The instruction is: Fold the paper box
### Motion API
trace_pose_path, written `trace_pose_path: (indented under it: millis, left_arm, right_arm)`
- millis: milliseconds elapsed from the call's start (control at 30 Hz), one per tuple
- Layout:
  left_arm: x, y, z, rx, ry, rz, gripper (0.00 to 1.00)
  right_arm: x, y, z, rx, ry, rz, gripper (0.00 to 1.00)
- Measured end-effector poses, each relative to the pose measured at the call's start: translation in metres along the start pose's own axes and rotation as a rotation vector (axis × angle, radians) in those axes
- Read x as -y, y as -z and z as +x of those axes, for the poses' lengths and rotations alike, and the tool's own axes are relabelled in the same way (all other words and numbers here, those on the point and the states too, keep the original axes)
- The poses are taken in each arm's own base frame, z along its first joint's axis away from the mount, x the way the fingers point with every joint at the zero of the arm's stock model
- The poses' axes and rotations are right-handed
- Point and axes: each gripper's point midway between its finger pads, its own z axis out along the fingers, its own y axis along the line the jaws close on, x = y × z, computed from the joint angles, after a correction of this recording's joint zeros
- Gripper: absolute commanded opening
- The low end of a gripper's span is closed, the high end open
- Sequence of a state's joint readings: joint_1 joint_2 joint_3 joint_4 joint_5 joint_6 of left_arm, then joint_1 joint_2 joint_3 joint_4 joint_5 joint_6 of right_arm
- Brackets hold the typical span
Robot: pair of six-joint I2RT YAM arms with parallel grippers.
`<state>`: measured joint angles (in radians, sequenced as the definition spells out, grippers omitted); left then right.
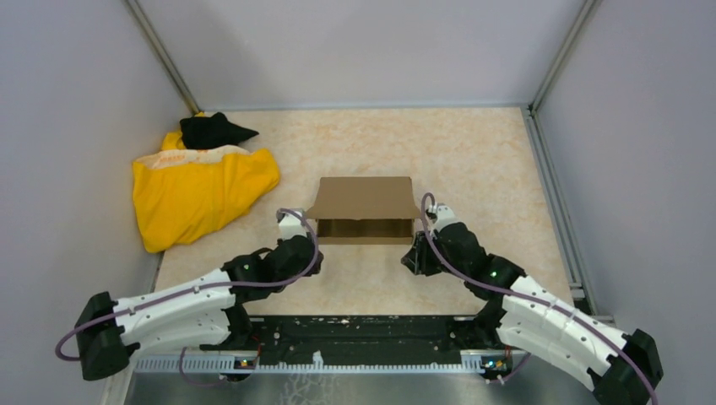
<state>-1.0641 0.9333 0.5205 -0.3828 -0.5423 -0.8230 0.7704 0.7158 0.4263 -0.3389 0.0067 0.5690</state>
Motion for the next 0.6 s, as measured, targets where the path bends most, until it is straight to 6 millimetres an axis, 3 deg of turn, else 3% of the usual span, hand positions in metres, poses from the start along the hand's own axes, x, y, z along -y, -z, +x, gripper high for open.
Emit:
trace_pose_path:
  millis: [200,233,300,333,500,600]
  left_arm:
    - [0.004,0.027,-0.02,0.041,0.057,0.079,0.39]
    - [0.006,0.034,-0.025,0.048,0.066,0.095,0.5]
    - [0.011,0.046,-0.037,0.065,0.076,0.126,0.94]
    - [0.015,0.053,-0.045,0.078,0.085,0.147,0.98]
    - [0.035,0.096,-0.097,0.183,0.112,0.265,0.99]
    - [0.05,0.116,-0.134,0.25,0.1,0.294,0.99]
  right_arm:
    - [-0.036,0.021,0.001,-0.019,0.004,-0.199,0.36]
    - [-0.045,0.026,-0.001,-0.025,0.003,-0.239,0.38]
    - [-0.063,0.036,-0.009,-0.028,0.005,-0.319,0.46]
    - [-0.071,0.041,-0.013,-0.028,0.006,-0.349,0.56]
    - [-0.116,0.069,-0.056,0.007,0.04,-0.484,0.9]
    - [-0.136,0.081,-0.095,0.063,0.077,-0.491,0.93]
